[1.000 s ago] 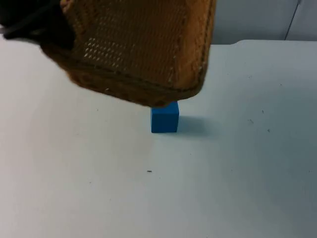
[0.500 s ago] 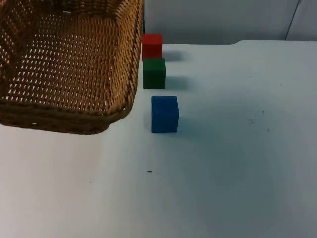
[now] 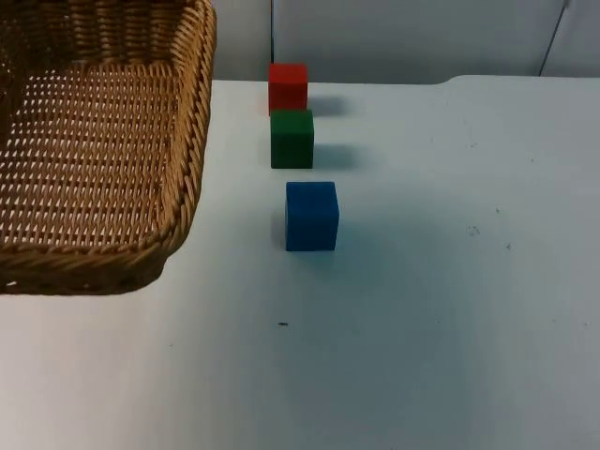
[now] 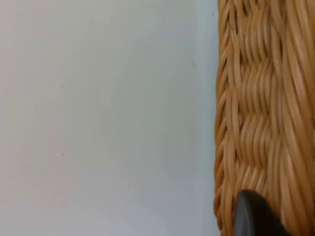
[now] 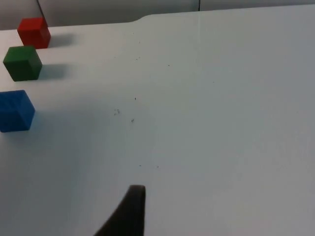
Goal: Pick up the basket with the left hand and place the blue cube into the basket with the right hand.
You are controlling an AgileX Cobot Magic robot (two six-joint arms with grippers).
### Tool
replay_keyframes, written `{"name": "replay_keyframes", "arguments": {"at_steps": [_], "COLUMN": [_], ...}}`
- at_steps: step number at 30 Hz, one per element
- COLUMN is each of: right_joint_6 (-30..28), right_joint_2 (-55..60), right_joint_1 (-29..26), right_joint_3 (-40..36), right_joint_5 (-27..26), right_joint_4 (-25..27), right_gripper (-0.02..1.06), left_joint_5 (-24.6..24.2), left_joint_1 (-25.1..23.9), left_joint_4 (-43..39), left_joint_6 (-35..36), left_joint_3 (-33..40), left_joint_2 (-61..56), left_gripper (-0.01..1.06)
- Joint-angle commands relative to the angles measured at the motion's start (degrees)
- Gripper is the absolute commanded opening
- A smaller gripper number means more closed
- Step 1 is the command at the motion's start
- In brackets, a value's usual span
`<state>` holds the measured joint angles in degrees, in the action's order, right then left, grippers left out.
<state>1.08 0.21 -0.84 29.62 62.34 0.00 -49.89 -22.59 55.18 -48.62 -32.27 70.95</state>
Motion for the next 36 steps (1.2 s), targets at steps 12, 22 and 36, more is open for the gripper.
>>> {"name": "replay_keyframes", "arguments": {"at_steps": [12, 22, 36], "right_joint_6": [-7.71, -18.67, -14.62], "right_joint_2": [19.39, 50.05, 89.13], "right_joint_1": [0.01, 0.01, 23.41], "right_joint_3": [17.03, 32.68, 42.93], "right_joint_5": [-4.42, -6.68, -18.18], "right_joint_4": [10.42, 27.17, 24.09], "right_gripper": [1.04, 1.03, 1.03], "left_joint_5": [-1.86, -1.86, -1.85], "left_joint_1": [-3.13, -3.13, -3.13], "left_joint_4": [1.18, 1.18, 1.55], "left_joint_6": [-0.91, -0.91, -0.91], "left_joint_3": [-0.51, -0.51, -0.51], "left_joint_2": [-1.32, -1.32, -1.32], "left_gripper": [0.0, 0.0, 0.0]}}
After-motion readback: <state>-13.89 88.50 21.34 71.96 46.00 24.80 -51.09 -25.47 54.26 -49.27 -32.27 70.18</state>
